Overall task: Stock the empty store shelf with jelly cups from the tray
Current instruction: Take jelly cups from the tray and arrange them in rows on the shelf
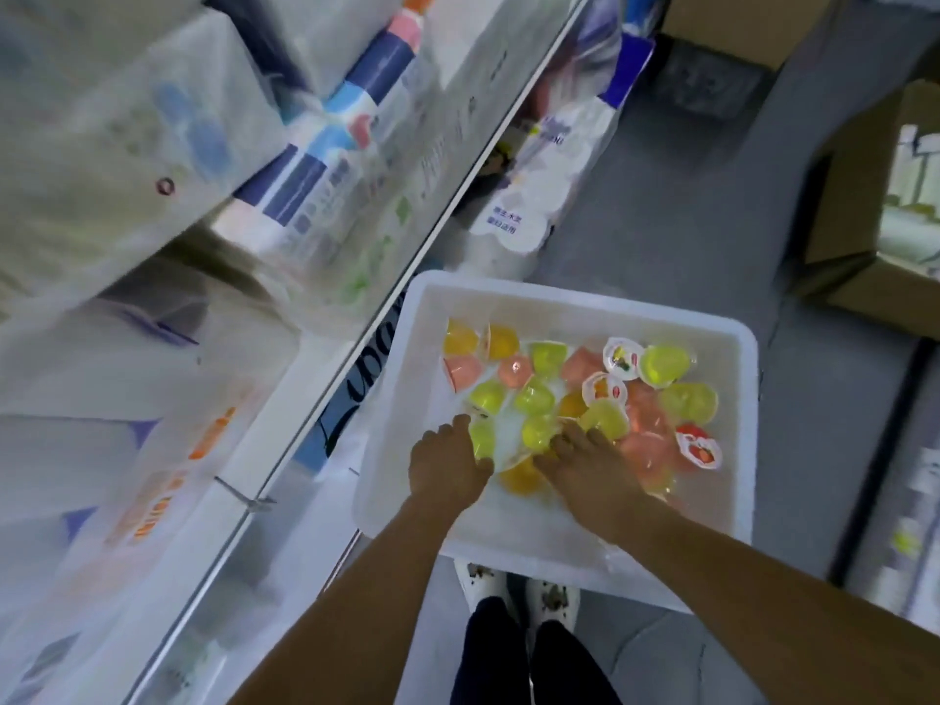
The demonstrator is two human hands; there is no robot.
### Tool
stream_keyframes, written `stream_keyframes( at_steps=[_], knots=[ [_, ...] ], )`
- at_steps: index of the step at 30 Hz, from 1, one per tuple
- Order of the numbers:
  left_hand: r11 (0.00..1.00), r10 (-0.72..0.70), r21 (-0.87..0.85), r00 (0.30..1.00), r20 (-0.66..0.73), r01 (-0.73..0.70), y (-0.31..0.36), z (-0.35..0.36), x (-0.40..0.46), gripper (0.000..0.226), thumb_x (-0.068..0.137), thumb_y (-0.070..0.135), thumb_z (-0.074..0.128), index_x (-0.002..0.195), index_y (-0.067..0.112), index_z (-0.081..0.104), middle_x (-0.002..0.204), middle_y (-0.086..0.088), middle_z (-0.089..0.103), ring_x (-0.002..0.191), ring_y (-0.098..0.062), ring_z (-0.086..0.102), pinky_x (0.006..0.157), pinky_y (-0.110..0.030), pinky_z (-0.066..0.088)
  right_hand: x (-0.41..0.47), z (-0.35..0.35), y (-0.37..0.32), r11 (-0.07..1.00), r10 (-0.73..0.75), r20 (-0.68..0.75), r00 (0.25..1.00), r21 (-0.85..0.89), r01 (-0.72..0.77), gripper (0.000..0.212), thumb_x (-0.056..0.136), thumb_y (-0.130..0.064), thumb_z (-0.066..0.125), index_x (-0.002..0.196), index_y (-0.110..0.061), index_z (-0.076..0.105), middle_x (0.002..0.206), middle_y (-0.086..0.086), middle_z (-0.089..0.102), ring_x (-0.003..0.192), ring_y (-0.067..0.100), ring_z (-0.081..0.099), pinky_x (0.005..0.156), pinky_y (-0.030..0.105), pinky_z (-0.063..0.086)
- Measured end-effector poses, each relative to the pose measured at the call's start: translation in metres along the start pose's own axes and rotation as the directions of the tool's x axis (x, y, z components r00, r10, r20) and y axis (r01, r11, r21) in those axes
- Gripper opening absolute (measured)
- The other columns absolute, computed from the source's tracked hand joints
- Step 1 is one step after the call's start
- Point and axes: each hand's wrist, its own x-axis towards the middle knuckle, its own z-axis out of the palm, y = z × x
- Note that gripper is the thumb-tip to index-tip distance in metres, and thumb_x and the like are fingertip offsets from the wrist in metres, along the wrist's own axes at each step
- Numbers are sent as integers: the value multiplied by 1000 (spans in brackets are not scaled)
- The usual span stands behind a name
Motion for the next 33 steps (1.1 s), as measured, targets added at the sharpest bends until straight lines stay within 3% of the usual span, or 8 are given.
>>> stream_keyframes(
  at_steps=[6, 12, 15, 18, 22, 26, 29, 33],
  knots=[
    [982, -69, 170, 995, -77, 81, 6, 35, 28, 58, 86, 52, 56, 124, 10, 40, 116, -8, 58, 108, -30, 56, 93, -39, 36, 15, 28, -11, 958, -77, -140, 987, -283, 35, 18, 60, -9, 72, 77, -11, 67, 69, 8, 58, 73, 28, 57, 77, 38, 32],
    [998, -37, -60, 995, -90, 32, 3, 30, 24, 64, 80, 44, 68, 125, 8, 39, 116, -9, 55, 105, -29, 59, 87, -36, 43, 15, 27, -8, 927, -106, -61, 993, -367, 76, 13, 57, -9, 76, 63, -14, 65, 55, 3, 55, 68, 26, 54, 76, 37, 33],
    [963, -50, -270, 992, -119, 16, 0, 17, 13, 59, 76, 34, 73, 121, 11, 42, 114, -7, 53, 98, -29, 59, 83, -36, 45, 15, 13, -5, 945, -138, -42, 990, -306, 119, 20, 50, -14, 82, 57, -21, 65, 52, -4, 56, 72, 22, 55, 78, 34, 44],
    [883, -114, -466, 986, -118, 46, -6, 2, -3, 54, 73, 29, 75, 115, 17, 44, 109, -4, 53, 88, -26, 59, 75, -35, 47, 10, -7, -1, 974, -166, -24, 986, -164, 160, 22, 64, -14, 76, 85, -19, 69, 76, 0, 65, 95, 25, 54, 89, 37, 37],
    [707, -204, -699, 978, -54, 108, -10, -20, -36, 46, 75, 22, 76, 111, 20, 47, 98, 1, 56, 75, -11, 58, 65, -28, 49, -5, -33, 2, 981, 102, -239, 966, 187, -57, 25, 62, -37, 77, 86, -30, 74, 72, -7, 68, 82, 19, 58, 73, 32, 25],
    [609, -211, -789, 976, -56, 87, -7, -54, -71, 40, 80, 21, 72, 116, 19, 54, 86, 8, 55, 73, -5, 56, 61, -19, 44, -22, -78, -1, 567, 369, -86, 925, 810, -151, 24, 77, -39, 75, 100, -40, 70, 85, -18, 64, 86, 7, 56, 84, 31, 39],
    [596, -180, -803, 978, -101, 27, -1, -91, -97, 37, 83, 23, 70, 118, 21, 60, 87, 9, 56, 77, -4, 56, 66, -19, 44, -33, -123, -3, 279, 414, -48, 909, 957, -76, 23, 72, -28, 82, 88, -40, 70, 81, -7, 66, 66, 3, 54, 75, 30, 50],
    [631, -169, -770, 954, -247, -88, 2, -144, -141, 33, 85, 32, 66, 117, 29, 56, 89, 15, 54, 80, -4, 55, 73, -25, 44, -53, -191, -6, 56, 353, -68, 933, 997, 51, 19, 76, -12, 80, 92, -18, 73, 73, 10, 62, 62, 11, 53, 60, 19, 44]
  ],
)
